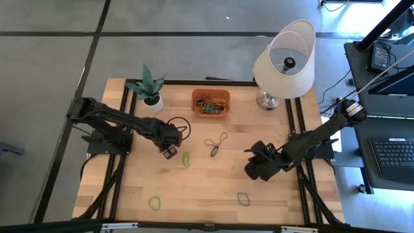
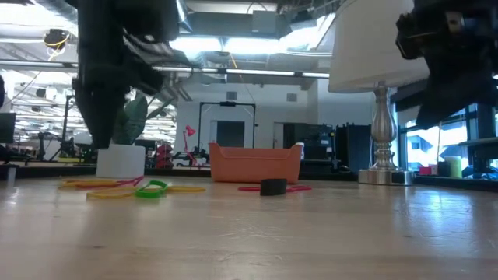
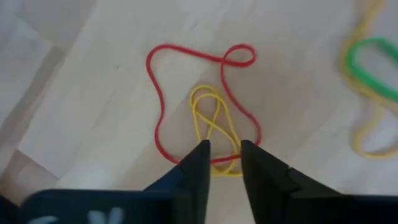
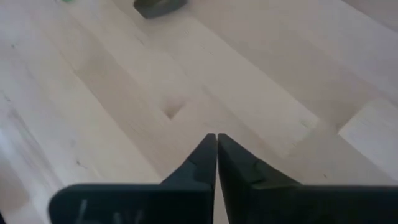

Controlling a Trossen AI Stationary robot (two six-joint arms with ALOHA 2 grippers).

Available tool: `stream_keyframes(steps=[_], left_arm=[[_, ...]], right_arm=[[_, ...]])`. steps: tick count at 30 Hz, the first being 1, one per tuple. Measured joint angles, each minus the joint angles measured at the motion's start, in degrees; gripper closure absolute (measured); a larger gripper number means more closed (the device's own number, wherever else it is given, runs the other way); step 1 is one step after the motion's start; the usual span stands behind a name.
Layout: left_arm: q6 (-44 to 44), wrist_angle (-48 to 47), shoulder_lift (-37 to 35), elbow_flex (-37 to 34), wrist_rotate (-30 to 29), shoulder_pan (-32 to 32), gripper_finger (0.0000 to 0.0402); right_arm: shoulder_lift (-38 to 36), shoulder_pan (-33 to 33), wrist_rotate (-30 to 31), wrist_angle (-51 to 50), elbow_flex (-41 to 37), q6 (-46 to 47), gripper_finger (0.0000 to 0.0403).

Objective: Pick and place rubber bands into bin
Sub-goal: Put the left yellow rubber band into the orange bin

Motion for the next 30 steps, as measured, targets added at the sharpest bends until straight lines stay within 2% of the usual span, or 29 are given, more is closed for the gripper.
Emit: stream_keyframes(steps=[5,10,17,22,24,30], left_arm=[[-0.82,0.01,5.82,0.00,0.19,0.02,0.0277],[-1.87,0.03,10.52,0.00,0.63,0.19,0.0277],[-3.27,0.28,14.95,0.19,-0.05,0.24,0.0310],[-3.38,0.73,15.84,0.24,1.64,0.63,0.0363],[-3.47,0.70,15.20,0.17,2.15,0.86,0.0389],[-6.31,-1.13,10.17,1.06,2.31,0.88,0.0399]], right_arm=[[-0.05,0.00,-0.08,0.08,-0.60,-1.33,0.0380],[-0.03,0.00,-0.16,0.21,-0.63,-1.33,0.0386],[-0.01,0.00,-0.17,1.05,-0.63,-1.33,0.0384],[0.02,0.00,-0.17,1.39,-0.63,-1.33,0.0387],[0.02,0.00,-0.17,1.39,-0.63,-1.35,0.0389],[0.02,0.00,-0.17,1.35,-0.63,-1.56,0.0388]])
